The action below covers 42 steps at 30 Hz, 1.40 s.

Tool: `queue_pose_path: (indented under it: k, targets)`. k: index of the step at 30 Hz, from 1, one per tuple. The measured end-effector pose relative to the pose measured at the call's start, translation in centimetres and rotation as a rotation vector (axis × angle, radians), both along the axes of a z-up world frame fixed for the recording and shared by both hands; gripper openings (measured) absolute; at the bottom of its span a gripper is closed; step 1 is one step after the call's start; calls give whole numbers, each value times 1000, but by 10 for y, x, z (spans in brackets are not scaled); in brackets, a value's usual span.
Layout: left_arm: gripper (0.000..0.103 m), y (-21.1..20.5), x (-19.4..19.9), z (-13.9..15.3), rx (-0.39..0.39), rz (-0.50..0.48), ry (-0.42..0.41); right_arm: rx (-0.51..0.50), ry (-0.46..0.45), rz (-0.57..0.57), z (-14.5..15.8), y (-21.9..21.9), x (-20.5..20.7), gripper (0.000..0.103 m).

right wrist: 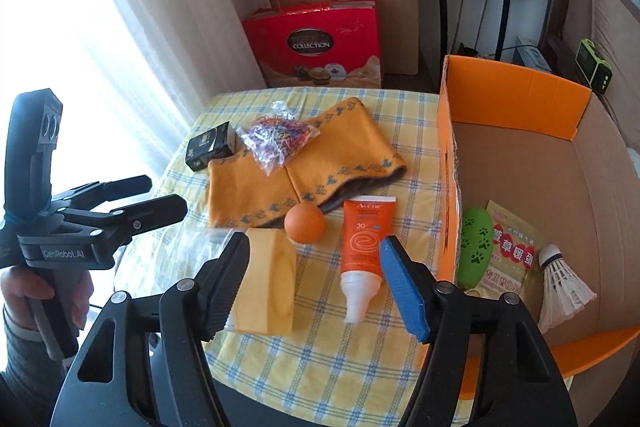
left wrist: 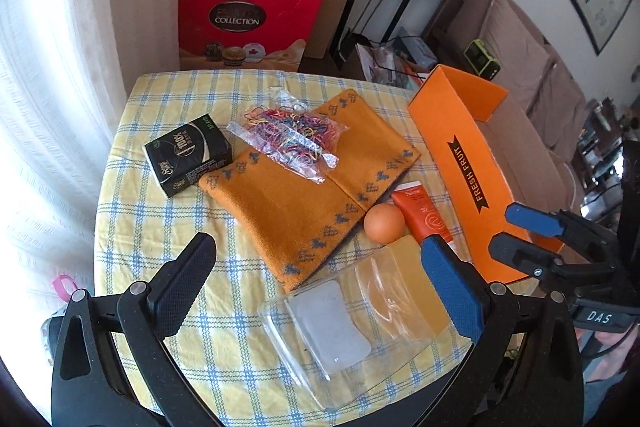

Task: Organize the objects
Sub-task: 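Move the right gripper toward the orange ball, then close the right gripper on the orange ball and lift it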

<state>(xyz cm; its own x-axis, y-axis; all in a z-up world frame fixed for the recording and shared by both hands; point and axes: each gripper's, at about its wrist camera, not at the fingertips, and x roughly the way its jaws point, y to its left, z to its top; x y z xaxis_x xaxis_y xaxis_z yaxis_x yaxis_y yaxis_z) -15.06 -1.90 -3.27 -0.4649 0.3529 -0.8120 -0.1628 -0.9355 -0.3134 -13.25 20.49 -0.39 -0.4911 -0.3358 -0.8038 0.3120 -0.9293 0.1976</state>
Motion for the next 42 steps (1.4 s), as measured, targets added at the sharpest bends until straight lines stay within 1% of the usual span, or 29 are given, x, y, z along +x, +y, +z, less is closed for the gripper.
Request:
queue_pose_path:
  k: [2,4,6,8,15,17,27,30,31,32,37,39,42]
  targets:
    - [102,1,-4,2,17,5,-5,-3,-5,-1,0,-1,-3,70]
    - [102,2,-6,5,14,14,8,-6,-22,-1,0,-3,-9,69]
    - [102,0,-7,7,12,27,18,-15,-54,13,-5,-9,-20,65]
    - [102,-4,-7,7,8,44,25,-26,-99,14,-14,-15,-31,57]
    - [102,-27,-8,4,-9,94,36,-6,-164,15,-39,-40,-55,51]
    - [102,-33,-8,4,-2,104,35,-2,-185,20,-47,-46,-59,47]
    - [102,-42,-10,0,18,116,31,39,-264,-1,-76,-59,-73,46]
    - [102,-43,-11,-1,23,114,29,48,-265,-1,-79,-60,-75,45]
    - [102,-43,-11,-1,23,114,28,49,-267,0,-80,-61,-76,43]
    - [102,-44,-12,-1,24,114,27,51,-269,3,-81,-61,-76,39]
    - [102,-43,-12,0,33,108,23,57,-261,13,-83,-61,-77,38]
    - [102,-41,-12,0,30,105,24,58,-237,18,-79,-61,-74,38]
    - [102,-36,-12,2,35,95,20,17,-196,19,-64,-55,-70,38]
